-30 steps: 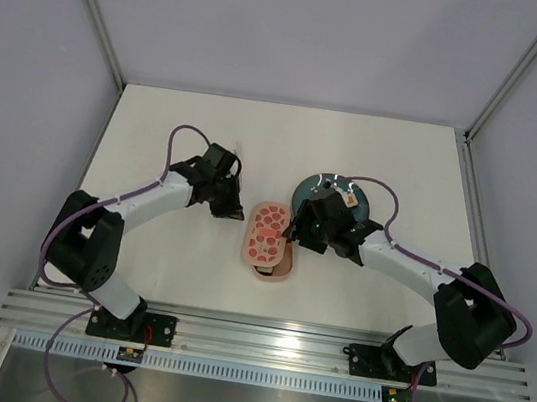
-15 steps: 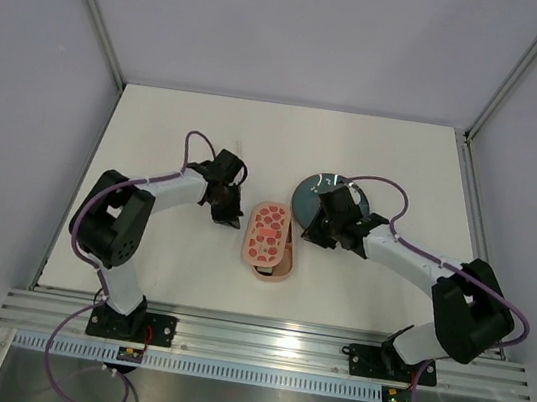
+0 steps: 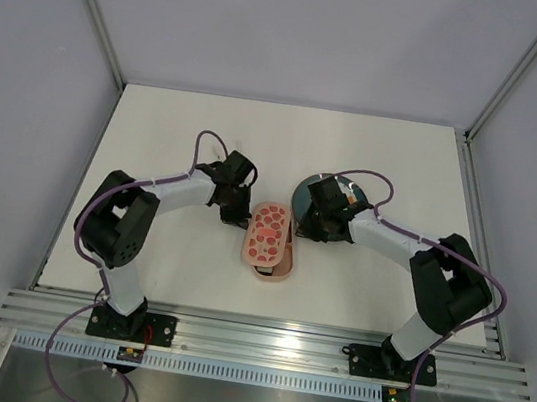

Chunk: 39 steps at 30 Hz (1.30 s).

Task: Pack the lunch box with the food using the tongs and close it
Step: Close the box lid on the packing box.

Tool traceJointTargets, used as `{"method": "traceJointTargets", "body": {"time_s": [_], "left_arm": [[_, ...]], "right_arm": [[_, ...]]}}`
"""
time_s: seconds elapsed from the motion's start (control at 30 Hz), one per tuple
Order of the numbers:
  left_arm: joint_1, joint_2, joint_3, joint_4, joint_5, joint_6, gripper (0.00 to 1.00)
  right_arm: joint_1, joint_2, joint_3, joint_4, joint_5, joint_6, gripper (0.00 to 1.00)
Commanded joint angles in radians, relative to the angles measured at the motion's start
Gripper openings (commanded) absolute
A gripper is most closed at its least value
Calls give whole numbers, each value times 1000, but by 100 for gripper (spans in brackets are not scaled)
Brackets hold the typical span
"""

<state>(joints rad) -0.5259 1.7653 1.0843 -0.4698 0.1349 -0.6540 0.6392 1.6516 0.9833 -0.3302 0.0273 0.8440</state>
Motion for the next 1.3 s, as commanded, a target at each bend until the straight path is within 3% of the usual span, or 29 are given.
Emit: {"method": "traceJointTargets", "body": {"time_s": [0.0,0.47,1.27], "left_arm": [[-11,5,31,23,0,19,0],[-59,-52,11,-4,-1,8,0],[-66,-148,16,-70,-27,17,0]], "right_arm": [[0,23,48,31,-23,-13,0],[19,77,63,60,-67,0,0],[22,34,52,37,-33,-8,0]]}}
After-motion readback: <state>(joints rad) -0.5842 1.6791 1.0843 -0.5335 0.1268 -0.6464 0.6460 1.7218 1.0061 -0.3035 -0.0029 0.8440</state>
